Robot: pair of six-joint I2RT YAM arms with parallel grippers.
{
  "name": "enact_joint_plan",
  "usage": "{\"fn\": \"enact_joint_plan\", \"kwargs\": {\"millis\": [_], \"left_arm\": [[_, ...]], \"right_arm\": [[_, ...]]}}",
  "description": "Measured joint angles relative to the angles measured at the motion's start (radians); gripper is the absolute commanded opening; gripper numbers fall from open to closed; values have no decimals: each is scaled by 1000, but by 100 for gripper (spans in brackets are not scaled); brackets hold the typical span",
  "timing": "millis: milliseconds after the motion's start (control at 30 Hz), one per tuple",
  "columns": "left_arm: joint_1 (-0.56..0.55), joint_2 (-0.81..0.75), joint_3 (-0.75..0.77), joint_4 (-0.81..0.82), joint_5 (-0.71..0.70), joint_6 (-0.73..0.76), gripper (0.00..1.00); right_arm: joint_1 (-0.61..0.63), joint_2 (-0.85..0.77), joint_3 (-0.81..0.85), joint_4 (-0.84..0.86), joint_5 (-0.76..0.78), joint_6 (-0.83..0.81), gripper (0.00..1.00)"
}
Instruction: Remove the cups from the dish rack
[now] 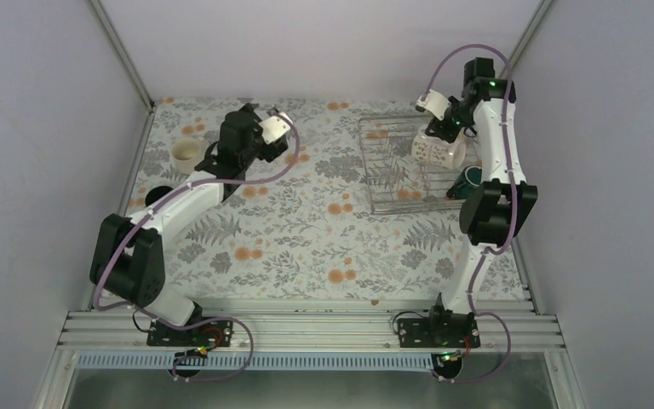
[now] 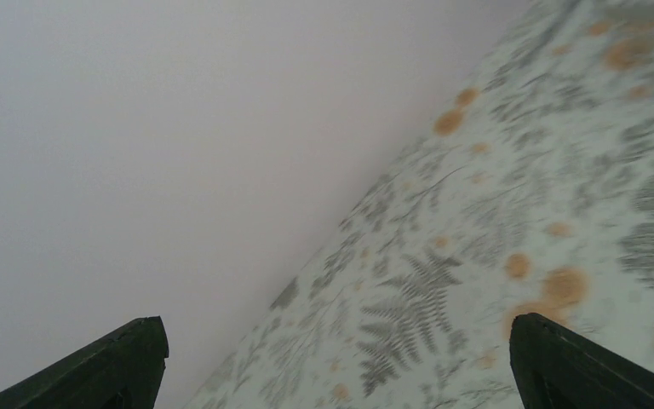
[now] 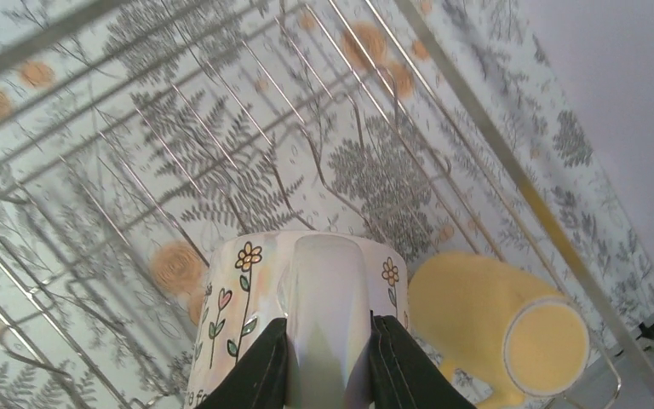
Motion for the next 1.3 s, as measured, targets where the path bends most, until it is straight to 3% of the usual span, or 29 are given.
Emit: {"fn": "enact_joint_plan", "kwargs": {"millis": [200,800,1300], "left_arm": [[-10,-100,-132,71,234,45,100],[3,-117,-140,185,823,109,100],[89,-19,-67,89,1122,170,97]], "right_arm": [[84,-64,18,-21,-42,53,3],[344,-166,45,-32,-467,202,3],[523,-183,21,-38,-549,256,3]]}}
